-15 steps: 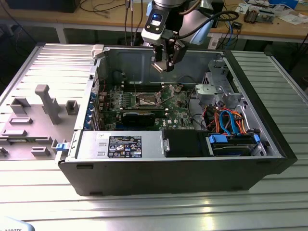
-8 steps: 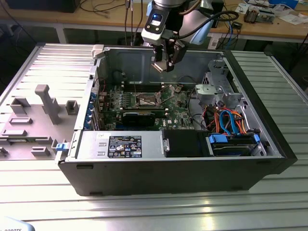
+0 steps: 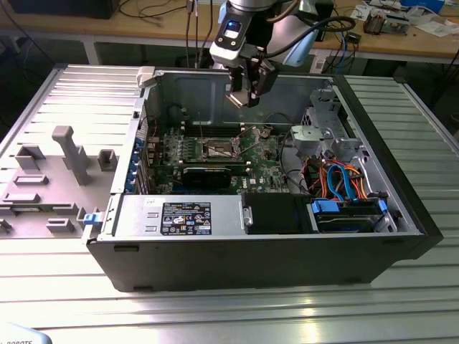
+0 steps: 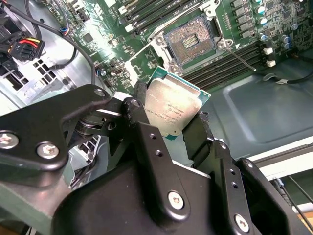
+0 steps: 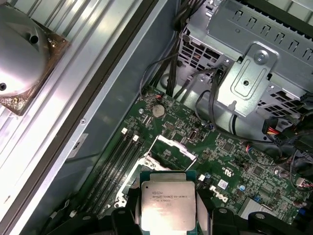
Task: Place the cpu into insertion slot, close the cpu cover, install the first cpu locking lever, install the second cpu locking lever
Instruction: 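Place the cpu into insertion slot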
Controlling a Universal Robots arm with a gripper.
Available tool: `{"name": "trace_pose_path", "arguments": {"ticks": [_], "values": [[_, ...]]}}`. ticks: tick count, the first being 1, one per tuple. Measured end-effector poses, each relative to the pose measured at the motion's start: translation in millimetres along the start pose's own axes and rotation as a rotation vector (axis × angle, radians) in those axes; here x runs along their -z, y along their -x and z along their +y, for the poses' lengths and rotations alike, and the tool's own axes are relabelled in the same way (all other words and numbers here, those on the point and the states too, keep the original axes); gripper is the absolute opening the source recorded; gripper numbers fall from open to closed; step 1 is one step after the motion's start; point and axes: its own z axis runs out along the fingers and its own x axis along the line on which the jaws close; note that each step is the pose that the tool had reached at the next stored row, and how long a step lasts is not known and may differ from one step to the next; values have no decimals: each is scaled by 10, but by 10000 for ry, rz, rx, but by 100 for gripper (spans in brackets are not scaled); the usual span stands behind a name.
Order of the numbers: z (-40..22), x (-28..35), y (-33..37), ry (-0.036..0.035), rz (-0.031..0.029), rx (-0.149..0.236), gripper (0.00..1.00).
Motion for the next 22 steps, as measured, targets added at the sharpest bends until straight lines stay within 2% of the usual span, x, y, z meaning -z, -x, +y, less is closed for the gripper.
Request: {"name": "trace_pose_path", "arguments": {"ticks": [4,9,22], "values": [[0,-8,0,5,-25,-283,54],[-2,-22,1,19,-90,-1114,54],[-2,-23,1,26,-107,-1342,54]]}}
